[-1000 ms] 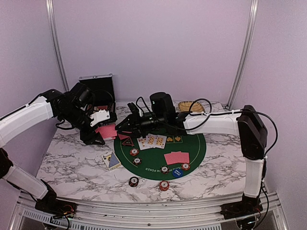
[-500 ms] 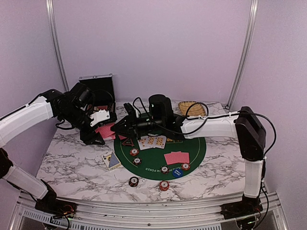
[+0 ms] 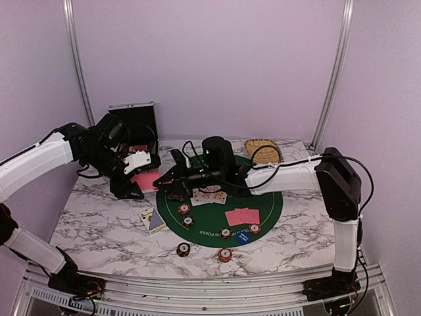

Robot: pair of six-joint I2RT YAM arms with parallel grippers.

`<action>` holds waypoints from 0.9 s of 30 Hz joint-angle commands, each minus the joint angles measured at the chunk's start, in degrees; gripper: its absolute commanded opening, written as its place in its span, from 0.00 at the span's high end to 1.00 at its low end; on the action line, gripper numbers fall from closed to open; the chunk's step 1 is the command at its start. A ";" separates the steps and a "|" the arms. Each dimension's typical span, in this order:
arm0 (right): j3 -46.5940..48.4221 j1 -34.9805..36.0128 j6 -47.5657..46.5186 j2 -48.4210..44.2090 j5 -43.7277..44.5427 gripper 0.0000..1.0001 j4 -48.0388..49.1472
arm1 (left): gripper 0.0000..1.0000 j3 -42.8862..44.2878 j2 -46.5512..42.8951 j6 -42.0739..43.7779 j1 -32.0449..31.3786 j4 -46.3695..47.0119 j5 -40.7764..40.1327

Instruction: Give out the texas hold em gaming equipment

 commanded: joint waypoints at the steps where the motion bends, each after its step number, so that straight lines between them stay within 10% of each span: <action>1: -1.47 -2.66 -2.03 -3.74 -0.98 1.00 -2.02 | 1.00 0.45 -1.39 -0.02 0.36 0.46 -0.04; 11: -1.51 -15.95 -28.47 -10.74 -7.16 1.00 -32.08 | 1.00 -0.37 -1.61 0.31 0.36 0.45 0.04; 27: 10.95 -21.62 -61.98 -2.35 11.30 1.00 -70.78 | 1.00 -0.20 -1.49 0.88 0.37 0.46 0.24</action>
